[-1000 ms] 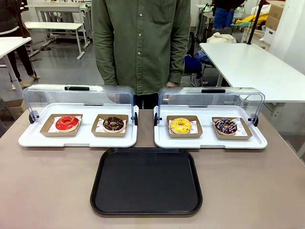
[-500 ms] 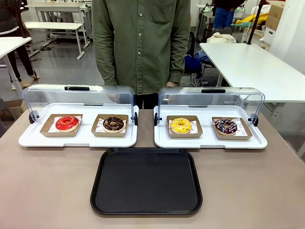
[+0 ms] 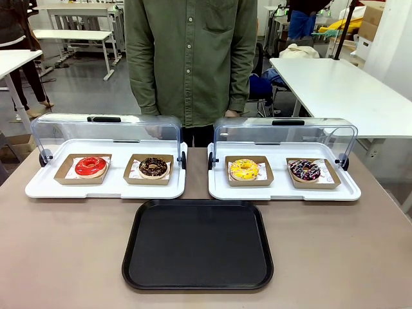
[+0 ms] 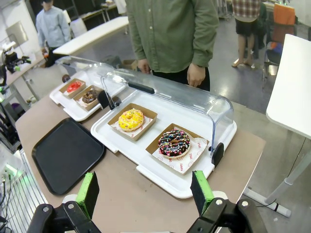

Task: Move the third donut from the left to the tray.
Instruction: Pick up the Paper togo box containing the Donut indicated by the person and place it on the Handle tray.

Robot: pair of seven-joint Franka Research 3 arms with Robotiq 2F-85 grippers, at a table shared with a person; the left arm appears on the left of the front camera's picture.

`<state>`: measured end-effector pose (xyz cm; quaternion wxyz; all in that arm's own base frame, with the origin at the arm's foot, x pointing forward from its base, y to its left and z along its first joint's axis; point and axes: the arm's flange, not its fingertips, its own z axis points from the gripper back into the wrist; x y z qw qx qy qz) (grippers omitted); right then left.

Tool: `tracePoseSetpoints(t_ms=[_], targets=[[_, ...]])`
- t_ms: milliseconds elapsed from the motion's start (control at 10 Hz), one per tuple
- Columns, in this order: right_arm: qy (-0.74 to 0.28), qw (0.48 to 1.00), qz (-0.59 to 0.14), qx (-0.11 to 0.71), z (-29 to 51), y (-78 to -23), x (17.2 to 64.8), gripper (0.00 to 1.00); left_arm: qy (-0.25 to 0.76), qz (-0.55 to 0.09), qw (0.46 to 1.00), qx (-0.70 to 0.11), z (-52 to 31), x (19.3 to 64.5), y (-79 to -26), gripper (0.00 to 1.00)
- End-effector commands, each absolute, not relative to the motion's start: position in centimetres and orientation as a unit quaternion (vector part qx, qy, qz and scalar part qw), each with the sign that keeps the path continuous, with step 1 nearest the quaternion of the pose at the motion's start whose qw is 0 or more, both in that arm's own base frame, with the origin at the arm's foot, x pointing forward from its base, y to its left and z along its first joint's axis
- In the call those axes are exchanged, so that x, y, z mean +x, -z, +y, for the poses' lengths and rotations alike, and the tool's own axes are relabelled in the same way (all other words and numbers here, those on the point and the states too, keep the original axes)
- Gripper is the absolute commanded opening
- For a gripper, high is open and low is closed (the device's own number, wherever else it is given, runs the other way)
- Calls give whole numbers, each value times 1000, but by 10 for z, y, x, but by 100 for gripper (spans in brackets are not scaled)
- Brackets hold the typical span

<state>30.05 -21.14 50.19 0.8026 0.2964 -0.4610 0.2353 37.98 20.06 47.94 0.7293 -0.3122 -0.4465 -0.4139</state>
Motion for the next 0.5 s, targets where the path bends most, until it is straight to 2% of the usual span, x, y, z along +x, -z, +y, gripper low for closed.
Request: tracePoseSetpoints(t_ms=[0,400], targets=[[-241,792,-476,295,-212,-503,303,100,418,-447,726,-316,201,379,-479,100],[-241,792,-476,295,-212,-503,303,100,418,-447,726,-316,201,379,-479,100]])
